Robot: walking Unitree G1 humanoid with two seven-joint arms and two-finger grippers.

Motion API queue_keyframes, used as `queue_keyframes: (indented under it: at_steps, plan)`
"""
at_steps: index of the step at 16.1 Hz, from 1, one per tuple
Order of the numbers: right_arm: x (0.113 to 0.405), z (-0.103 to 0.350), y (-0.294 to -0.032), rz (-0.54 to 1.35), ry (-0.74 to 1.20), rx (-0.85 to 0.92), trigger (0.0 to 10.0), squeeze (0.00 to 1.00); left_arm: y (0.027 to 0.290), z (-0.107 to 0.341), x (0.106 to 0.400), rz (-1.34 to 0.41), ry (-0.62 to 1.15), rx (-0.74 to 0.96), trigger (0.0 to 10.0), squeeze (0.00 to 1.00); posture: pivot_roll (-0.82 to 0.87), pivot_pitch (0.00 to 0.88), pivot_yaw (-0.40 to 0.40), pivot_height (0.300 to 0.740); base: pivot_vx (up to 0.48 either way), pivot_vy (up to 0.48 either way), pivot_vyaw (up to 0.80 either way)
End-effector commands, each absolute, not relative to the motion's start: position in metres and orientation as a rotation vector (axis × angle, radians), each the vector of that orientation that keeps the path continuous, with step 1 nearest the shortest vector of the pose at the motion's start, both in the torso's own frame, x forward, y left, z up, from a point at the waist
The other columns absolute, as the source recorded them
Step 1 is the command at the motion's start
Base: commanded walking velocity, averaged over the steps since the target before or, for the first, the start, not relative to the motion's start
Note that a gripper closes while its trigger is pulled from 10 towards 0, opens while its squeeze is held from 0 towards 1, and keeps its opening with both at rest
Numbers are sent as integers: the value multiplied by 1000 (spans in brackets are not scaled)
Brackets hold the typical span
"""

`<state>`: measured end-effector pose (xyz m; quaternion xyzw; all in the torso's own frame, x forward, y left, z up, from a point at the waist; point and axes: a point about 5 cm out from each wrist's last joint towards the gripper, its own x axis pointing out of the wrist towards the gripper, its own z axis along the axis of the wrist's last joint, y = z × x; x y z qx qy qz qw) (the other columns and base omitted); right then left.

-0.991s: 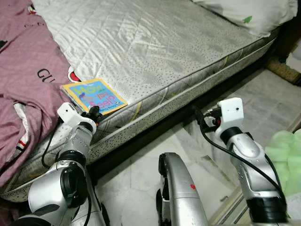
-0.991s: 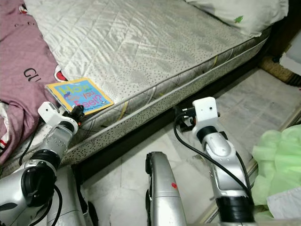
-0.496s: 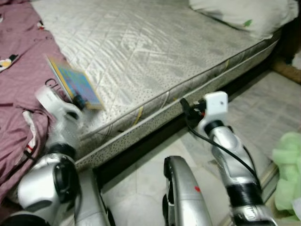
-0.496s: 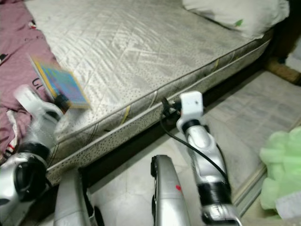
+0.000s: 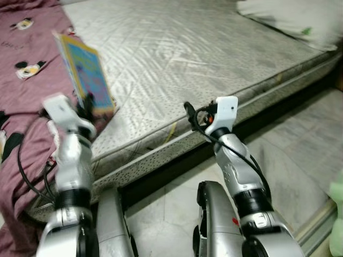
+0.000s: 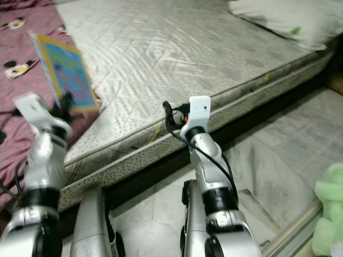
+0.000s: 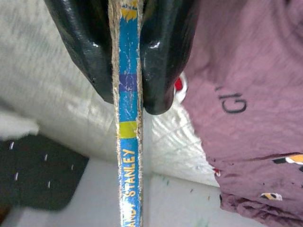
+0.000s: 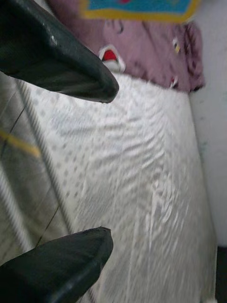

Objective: Clean up the room

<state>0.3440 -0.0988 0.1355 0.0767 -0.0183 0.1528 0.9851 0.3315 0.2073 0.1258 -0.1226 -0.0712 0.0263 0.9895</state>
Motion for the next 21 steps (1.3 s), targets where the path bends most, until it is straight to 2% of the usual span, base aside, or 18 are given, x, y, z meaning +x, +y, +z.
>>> queue_keyframes:
  at_steps: [1,2,3,7,8,11,15,21]
  plan:
    - [348,142,-97,324,-75,181,10000,0,199,143,330,31,-212,-175,0,0,-9,0,33,501,0,0,0]
    - [350,145,-95,335,-93,201,10000,0,194,139,325,23,-191,-163,1412,0,-13,0,33,501,0,0,0]
    - [351,151,-92,356,-116,227,10000,0,192,135,320,35,-170,-116,10000,0,-13,0,33,501,0,0,0]
    - [350,162,-87,394,-160,278,10000,0,186,140,316,64,-141,54,10000,0,-33,0,37,545,0,0,0]
    - [350,161,-88,393,-159,282,10000,0,184,140,315,20,-150,68,10000,0,-35,0,33,554,0,0,0]
    - [349,159,-93,394,-152,295,10000,0,183,139,307,22,-148,45,10000,0,-37,0,19,594,0,0,0]
    - [349,160,-95,408,-142,287,10000,0,167,138,303,-44,-149,53,10000,0,-32,0,-3,643,0,0,0]
    - [346,157,-102,381,-136,266,10000,0,158,134,303,-68,-110,58,10000,0,-52,0,12,708,0,0,0]
